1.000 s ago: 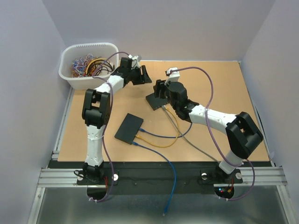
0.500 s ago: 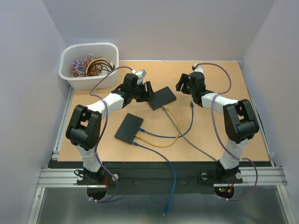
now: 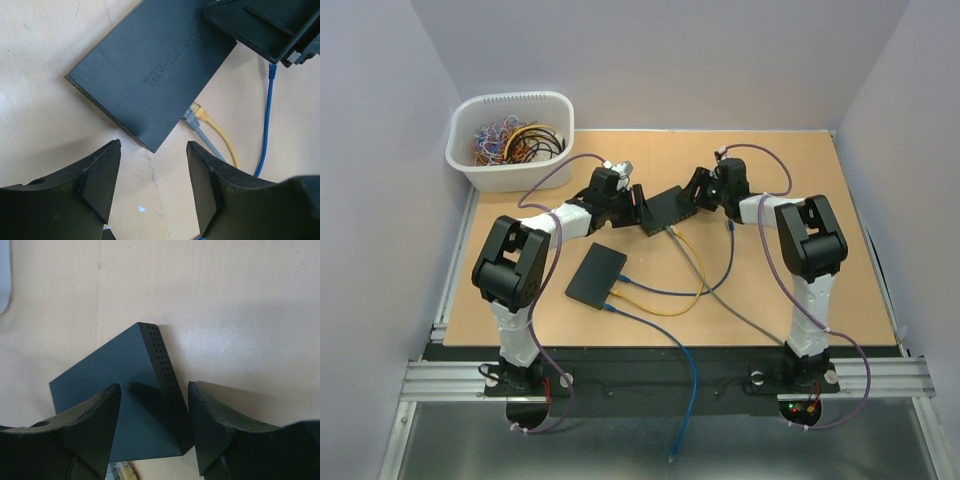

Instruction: Insert the plug into the switch port

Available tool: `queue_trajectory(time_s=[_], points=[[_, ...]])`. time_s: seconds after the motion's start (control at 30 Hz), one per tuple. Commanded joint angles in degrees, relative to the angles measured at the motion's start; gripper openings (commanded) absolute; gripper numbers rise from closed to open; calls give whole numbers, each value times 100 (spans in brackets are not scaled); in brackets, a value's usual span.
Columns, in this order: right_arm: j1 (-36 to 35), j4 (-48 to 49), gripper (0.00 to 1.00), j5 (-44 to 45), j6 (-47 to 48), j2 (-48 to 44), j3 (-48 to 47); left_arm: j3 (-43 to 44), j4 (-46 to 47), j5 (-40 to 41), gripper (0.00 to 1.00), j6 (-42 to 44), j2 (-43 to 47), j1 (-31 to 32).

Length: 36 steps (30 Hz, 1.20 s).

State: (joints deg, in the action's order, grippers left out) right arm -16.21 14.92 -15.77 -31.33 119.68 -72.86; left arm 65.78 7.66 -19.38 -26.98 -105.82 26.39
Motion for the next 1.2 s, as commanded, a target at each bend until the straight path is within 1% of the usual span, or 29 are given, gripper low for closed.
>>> queue_trajectory(time_s=[0.0,0.17,0.3,0.63,0.67,0.87,0.93,1.03,1.17], points=[[-14,529,61,-602,-373,135,-71,199,174,92,66,35,-9,-3],[-154,855,60,-814,-593,135,193,128,78,267,66,53,35,-29],[-418,890,59,-831,-637,187,167,-108,-10,601,66,-44,193,-90],[-963,890,59,-814,-717,354,-9,-267,-757,1401,66,-79,948,-134],[-1007,899,59,-796,-725,354,-9,-267,-957,1454,66,-70,993,-143],[-1183,899,59,-717,-690,284,9,-355,-1012,1647,66,-53,1362,-178],[-1183,750,60,-577,-541,188,-114,-355,-1003,1665,66,-44,1502,-178],[-1183,206,61,-270,-146,-5,-509,-364,-925,1691,66,9,1757,-178],[-1183,-173,67,-14,329,-427,-782,-408,-845,1788,66,123,2205,-178]])
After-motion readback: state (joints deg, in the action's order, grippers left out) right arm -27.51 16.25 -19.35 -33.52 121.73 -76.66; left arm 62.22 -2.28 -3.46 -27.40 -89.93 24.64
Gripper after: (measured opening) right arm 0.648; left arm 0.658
